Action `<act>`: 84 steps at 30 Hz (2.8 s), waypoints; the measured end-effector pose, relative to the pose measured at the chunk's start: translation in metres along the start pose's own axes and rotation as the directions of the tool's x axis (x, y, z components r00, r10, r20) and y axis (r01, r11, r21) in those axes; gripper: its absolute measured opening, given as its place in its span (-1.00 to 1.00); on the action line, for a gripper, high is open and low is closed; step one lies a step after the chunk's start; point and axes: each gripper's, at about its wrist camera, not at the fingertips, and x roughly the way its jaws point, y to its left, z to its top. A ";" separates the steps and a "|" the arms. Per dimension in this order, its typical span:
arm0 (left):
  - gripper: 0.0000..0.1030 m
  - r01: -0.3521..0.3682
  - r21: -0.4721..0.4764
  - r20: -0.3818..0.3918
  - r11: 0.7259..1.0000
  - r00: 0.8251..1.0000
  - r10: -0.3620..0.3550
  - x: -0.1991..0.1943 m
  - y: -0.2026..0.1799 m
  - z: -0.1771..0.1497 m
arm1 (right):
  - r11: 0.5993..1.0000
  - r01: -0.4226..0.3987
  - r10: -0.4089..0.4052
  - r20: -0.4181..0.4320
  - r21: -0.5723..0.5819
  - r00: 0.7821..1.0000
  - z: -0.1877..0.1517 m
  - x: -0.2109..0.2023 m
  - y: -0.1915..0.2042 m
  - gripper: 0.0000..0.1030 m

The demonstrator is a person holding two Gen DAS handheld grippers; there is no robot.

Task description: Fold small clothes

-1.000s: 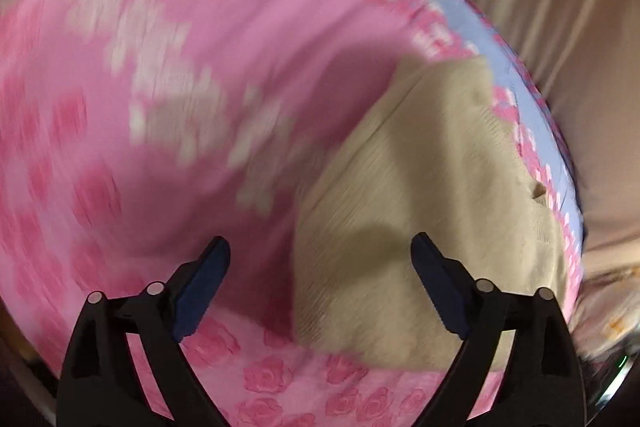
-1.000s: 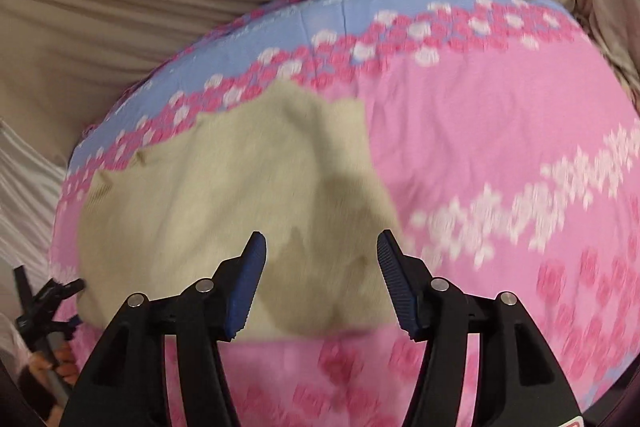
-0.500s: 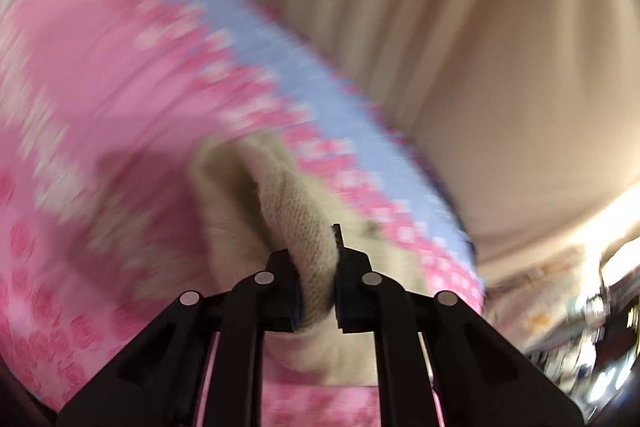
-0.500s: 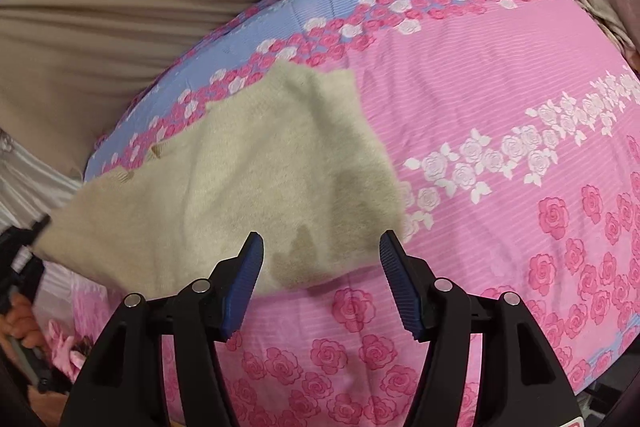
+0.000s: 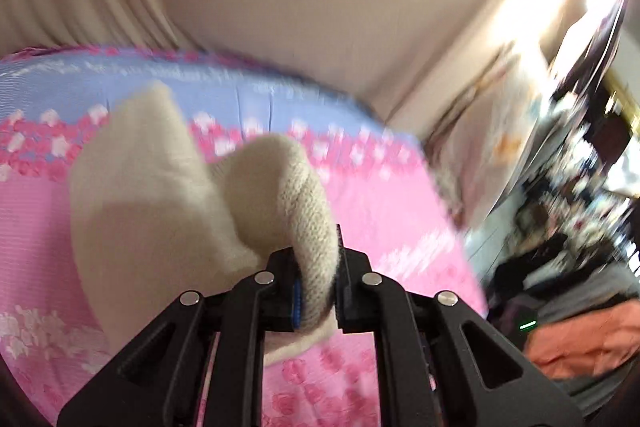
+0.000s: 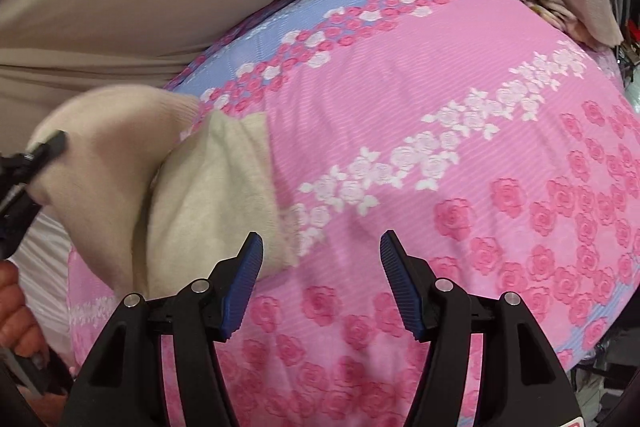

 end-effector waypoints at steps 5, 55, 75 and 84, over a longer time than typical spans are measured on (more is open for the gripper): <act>-0.77 -0.117 0.123 -0.188 0.985 0.972 0.139 0.079 -0.017 -0.042 | 1.000 0.015 -0.014 -0.017 0.009 1.000 -0.004 0.001 -0.017 0.17; 0.38 -0.476 -0.113 -0.177 0.872 0.873 0.454 -0.081 0.115 -0.089 | 0.932 -0.246 0.195 -0.203 -0.265 0.959 0.045 0.041 0.128 0.38; -0.73 -0.324 -0.135 -0.320 0.936 0.909 0.268 -0.016 0.152 -0.130 | 0.942 -0.203 0.078 -0.415 -0.266 0.906 0.030 0.131 0.111 -0.72; -0.30 -0.360 -0.050 -0.224 0.932 0.913 0.341 -0.044 0.119 -0.109 | 0.923 -0.116 0.006 -0.288 -0.366 0.957 0.014 0.104 0.123 -0.05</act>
